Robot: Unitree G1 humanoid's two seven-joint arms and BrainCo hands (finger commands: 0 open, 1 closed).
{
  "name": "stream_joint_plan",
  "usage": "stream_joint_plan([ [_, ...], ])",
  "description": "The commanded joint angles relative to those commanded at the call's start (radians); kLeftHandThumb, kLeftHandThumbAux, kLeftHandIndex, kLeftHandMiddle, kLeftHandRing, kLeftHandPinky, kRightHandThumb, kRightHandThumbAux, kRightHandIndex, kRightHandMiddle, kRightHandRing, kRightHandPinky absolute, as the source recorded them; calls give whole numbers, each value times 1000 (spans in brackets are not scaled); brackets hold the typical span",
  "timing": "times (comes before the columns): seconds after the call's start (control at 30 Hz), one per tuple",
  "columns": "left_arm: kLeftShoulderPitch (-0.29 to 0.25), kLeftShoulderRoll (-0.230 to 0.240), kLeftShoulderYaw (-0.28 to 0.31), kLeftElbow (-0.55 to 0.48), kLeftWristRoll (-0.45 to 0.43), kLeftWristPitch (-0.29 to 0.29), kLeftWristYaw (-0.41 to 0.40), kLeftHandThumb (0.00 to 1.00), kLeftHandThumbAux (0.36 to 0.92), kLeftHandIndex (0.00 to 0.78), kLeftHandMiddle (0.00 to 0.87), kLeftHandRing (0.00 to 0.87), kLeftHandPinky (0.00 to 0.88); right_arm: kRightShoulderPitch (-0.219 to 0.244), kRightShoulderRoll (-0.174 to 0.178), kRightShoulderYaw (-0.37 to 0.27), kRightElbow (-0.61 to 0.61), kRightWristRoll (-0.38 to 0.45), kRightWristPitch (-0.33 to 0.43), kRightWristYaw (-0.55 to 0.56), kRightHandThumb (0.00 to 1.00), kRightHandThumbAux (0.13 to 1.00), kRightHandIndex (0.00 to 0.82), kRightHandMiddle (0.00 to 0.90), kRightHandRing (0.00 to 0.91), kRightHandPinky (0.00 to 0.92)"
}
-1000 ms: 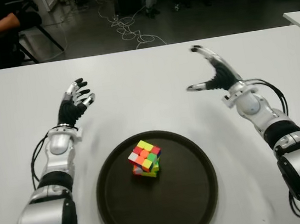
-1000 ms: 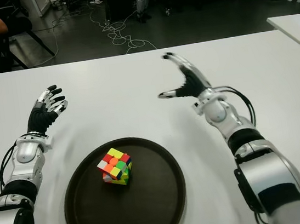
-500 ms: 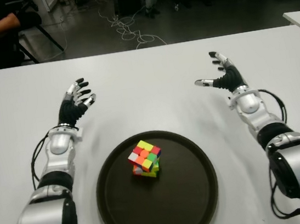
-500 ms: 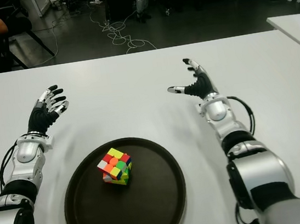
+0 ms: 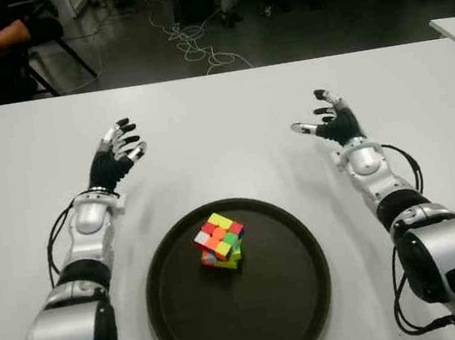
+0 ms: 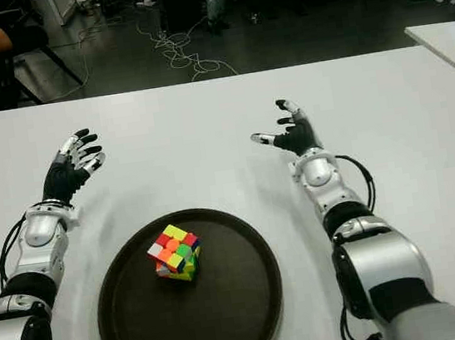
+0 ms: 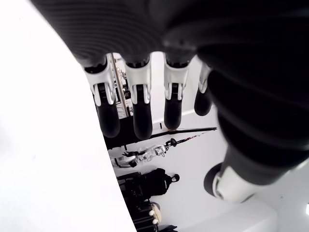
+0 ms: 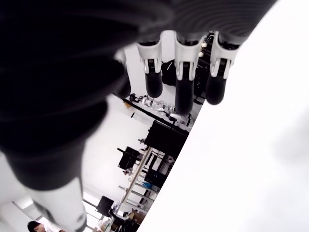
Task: Pick up the Rubik's Cube and put it in the plate
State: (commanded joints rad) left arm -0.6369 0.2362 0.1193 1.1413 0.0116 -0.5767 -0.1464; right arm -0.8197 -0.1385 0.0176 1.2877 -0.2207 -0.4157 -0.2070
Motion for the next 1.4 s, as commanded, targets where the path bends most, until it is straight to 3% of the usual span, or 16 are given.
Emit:
stream_joint_plan([
  [0.3,1,2,3,0,-3,-1,-11,210,653,102,163,177,222,8,9,20,-9,-24,-36,-70,70,772,155,226,257,273],
  [0.47,1,1,5,-2,-2,3,-10,209,663,104,164,179,223,10,10,24,-13,-27,-50,-92,70,769,159,233,265,283],
  [0.7,2,2,4,-4,2,6,-4,236,699,106,171,179,226,45,24,17,-74,-18,-126,-133,81,761,157,235,269,304],
  [1.13,5,1,13,-4,-4,1,8,216,674,105,173,182,217,163,56,5,-276,12,-188,-123,58,742,147,236,273,311],
  [1.4,7,1,27,-8,-12,11,23,206,680,96,168,169,174,283,83,-31,-506,106,-115,-45,60,785,164,236,261,301],
])
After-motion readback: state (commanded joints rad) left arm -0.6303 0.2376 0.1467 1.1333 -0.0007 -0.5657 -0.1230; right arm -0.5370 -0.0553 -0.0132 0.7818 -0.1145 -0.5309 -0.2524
